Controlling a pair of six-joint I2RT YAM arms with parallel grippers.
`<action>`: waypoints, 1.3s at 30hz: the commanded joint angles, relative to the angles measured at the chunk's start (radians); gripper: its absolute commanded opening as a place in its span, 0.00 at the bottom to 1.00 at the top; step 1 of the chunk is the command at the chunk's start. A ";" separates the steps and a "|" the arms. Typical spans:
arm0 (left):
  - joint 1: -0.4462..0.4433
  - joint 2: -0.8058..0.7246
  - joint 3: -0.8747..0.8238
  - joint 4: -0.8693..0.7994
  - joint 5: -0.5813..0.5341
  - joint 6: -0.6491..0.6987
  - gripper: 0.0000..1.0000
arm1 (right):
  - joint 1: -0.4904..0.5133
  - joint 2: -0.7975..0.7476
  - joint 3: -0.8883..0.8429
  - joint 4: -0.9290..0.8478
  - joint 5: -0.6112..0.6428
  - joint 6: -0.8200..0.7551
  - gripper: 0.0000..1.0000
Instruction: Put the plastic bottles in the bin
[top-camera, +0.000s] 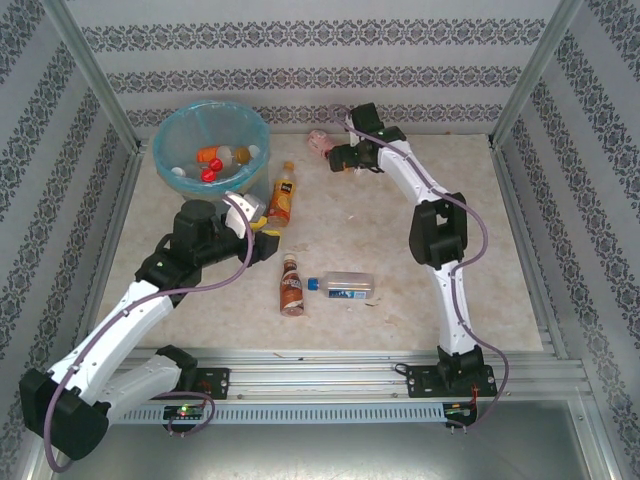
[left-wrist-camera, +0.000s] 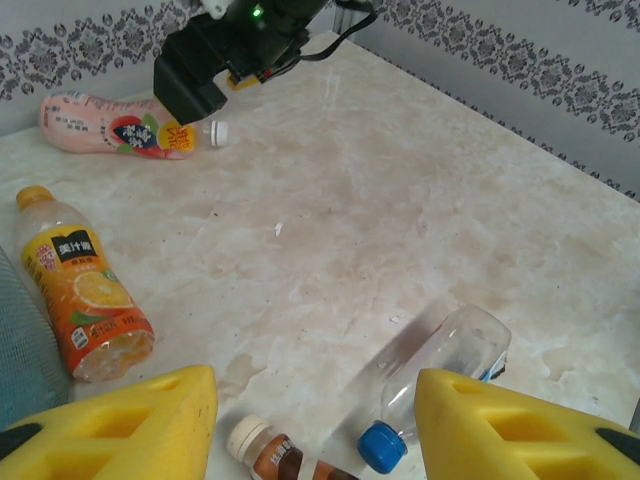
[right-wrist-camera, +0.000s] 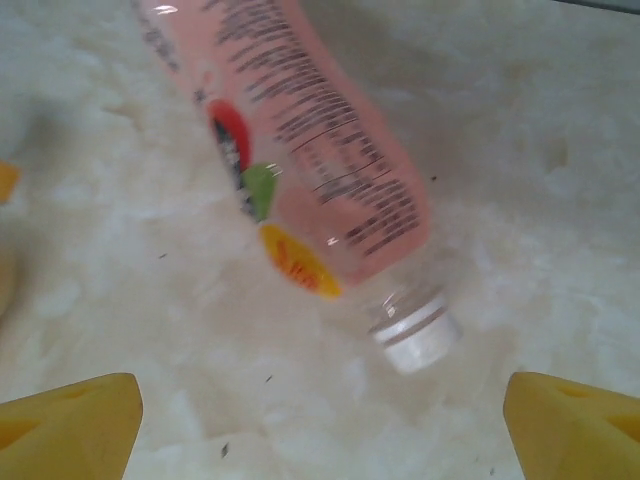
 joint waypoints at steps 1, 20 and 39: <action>-0.012 -0.010 -0.007 0.091 0.025 0.007 0.55 | -0.023 0.098 0.129 -0.120 -0.009 0.000 0.88; -0.012 0.043 -0.031 0.140 0.014 -0.006 0.55 | -0.045 0.188 0.157 -0.105 -0.116 0.011 0.65; -0.013 0.065 -0.030 0.136 0.015 -0.006 0.55 | -0.057 0.247 0.239 -0.119 -0.109 -0.033 0.75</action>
